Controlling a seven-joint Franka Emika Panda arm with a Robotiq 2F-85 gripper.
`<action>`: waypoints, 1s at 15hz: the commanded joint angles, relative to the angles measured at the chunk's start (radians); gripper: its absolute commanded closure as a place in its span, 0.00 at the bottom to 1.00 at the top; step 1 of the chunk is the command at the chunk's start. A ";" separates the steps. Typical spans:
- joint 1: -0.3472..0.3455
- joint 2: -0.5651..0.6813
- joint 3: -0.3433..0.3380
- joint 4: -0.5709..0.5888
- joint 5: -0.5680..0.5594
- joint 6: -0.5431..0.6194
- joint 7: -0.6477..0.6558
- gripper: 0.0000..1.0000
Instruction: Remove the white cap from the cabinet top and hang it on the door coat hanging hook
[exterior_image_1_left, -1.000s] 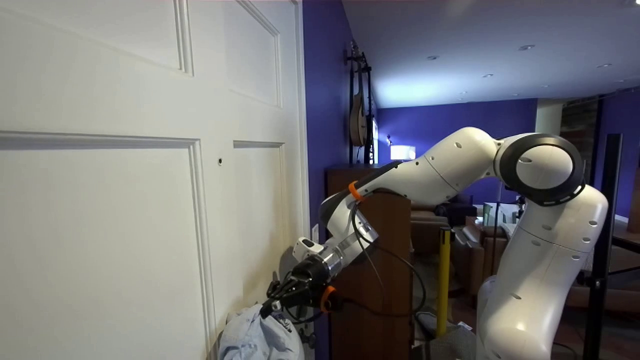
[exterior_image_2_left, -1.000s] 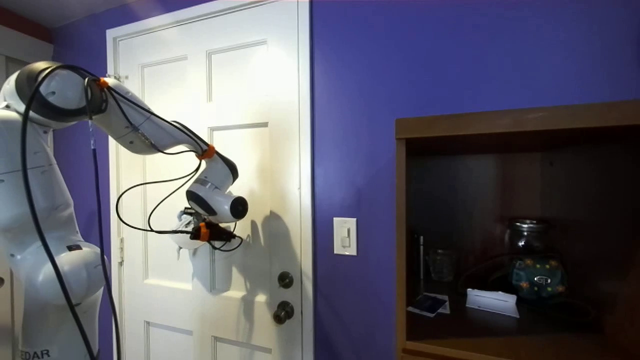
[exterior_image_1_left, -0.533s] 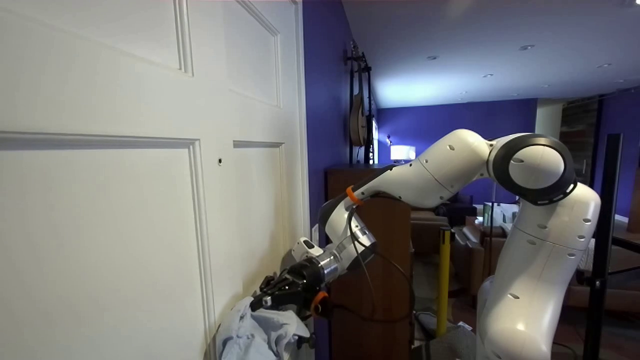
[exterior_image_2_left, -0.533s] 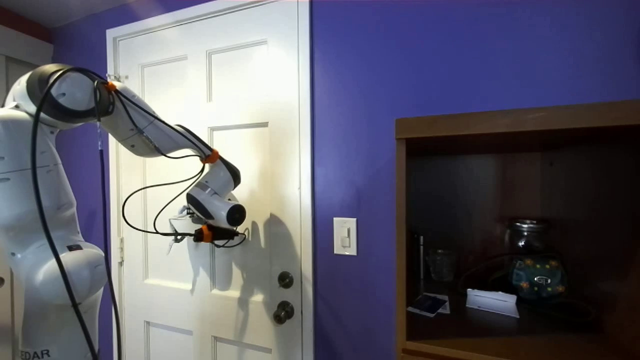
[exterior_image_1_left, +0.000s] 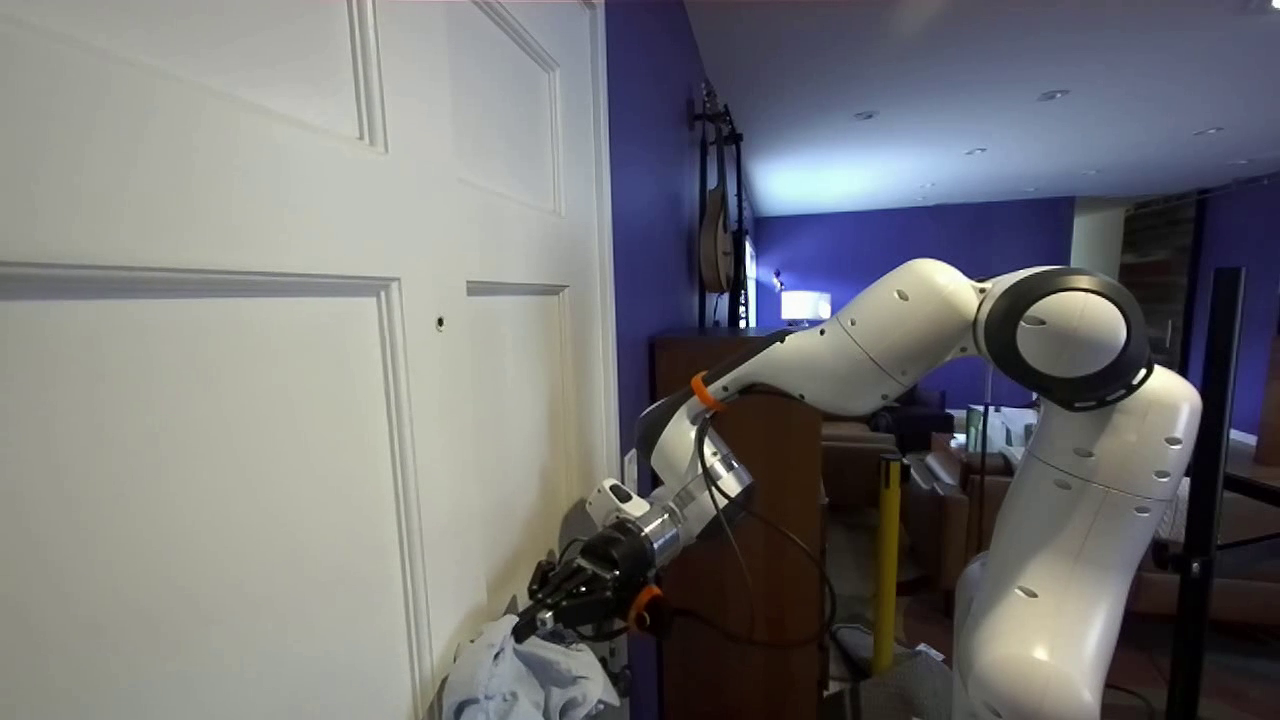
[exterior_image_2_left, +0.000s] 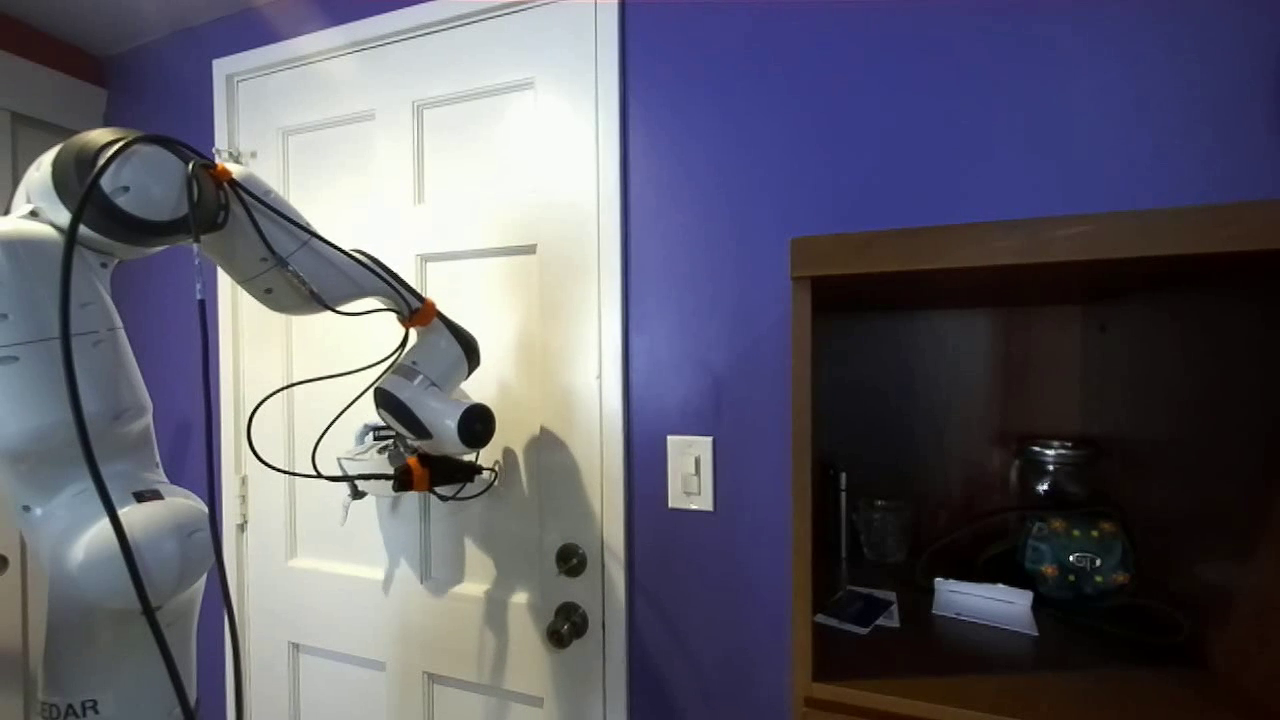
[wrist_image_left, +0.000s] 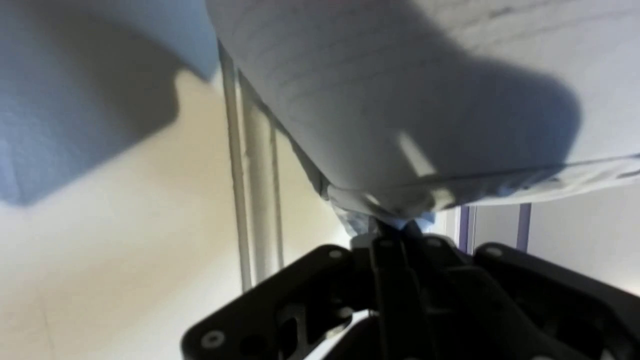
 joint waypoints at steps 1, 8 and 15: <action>-0.014 -0.014 -0.005 -0.013 -0.028 0.080 -0.046 0.99; -0.031 -0.029 -0.024 -0.029 0.011 0.242 -0.125 0.99; -0.041 -0.034 -0.032 -0.055 -0.004 0.357 -0.109 0.99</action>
